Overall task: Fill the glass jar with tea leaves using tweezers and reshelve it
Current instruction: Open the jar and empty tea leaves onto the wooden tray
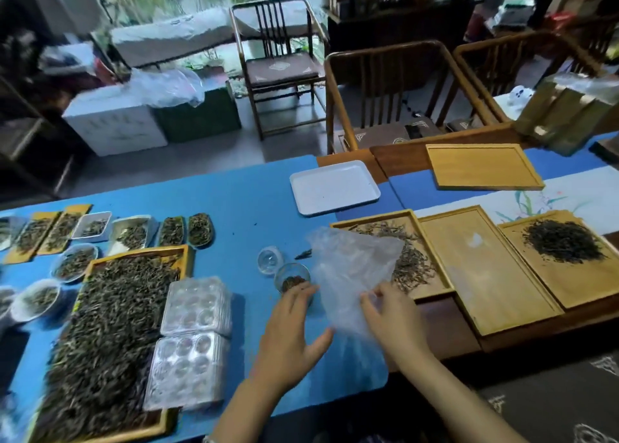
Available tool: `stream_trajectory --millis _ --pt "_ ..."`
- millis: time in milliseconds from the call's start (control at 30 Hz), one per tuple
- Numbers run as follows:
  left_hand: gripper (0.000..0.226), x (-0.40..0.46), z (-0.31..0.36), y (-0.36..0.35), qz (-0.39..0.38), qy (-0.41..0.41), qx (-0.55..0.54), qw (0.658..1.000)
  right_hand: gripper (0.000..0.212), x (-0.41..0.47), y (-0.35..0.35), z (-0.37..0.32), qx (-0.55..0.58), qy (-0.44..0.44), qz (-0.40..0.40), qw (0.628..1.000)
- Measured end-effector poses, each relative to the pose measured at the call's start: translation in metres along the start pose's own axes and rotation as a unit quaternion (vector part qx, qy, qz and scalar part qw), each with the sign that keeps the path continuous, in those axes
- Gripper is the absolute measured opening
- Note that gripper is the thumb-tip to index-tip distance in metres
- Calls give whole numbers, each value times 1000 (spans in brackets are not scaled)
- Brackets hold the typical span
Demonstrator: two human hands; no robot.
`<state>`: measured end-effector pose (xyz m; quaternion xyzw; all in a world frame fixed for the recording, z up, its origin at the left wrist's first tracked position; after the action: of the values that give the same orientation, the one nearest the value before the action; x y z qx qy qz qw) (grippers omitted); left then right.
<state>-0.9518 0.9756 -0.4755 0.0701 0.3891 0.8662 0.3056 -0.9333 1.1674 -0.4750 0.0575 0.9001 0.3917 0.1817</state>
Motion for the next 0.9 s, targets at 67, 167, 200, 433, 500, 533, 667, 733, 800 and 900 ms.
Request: stream_trajectory --millis 67,167,200,433,500,533,667,733,800,900 --pt "70 -5 4 -13 -44 14 -5 999 22 -3 -6 -6 3 5 -13 1000" --pt "75 3 8 -29 -84 45 -20 995 24 -2 -9 -11 12 9 -39 999" --pt "73 7 9 -32 -92 48 -33 994 25 -3 -9 -11 15 12 -48 999" --pt "25 27 19 -27 -56 -7 -115 992 20 0 10 -3 53 62 -26 996" --pt "24 31 16 -25 -55 -10 -115 992 17 3 18 0 62 80 -11 995" --pt "27 31 14 -24 -64 -14 -121 990 13 4 21 2 68 87 -8 994" --pt "50 35 6 -13 -49 -2 -236 970 9 4 30 9 77 107 5 991" --pt "46 46 2 -2 21 27 -330 944 13 3 33 11 94 114 0 989" --pt "48 63 4 4 36 52 -386 920 17 4 33 12 102 130 -17 986" --pt "52 83 17 -3 -35 41 -442 895 10 6 28 11 73 157 -61 983"
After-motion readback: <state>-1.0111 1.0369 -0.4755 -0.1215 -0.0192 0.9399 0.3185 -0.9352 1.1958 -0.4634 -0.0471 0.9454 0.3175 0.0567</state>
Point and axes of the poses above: each hand's wrist, its own x-axis towards the middle knuckle, its own y-axis out of the back of the hand, z = x × y, the point moved 3 cm from there along x, towards the middle knuckle, and after that the axes turned 15 degrees about -z, right-handed, at the moved point
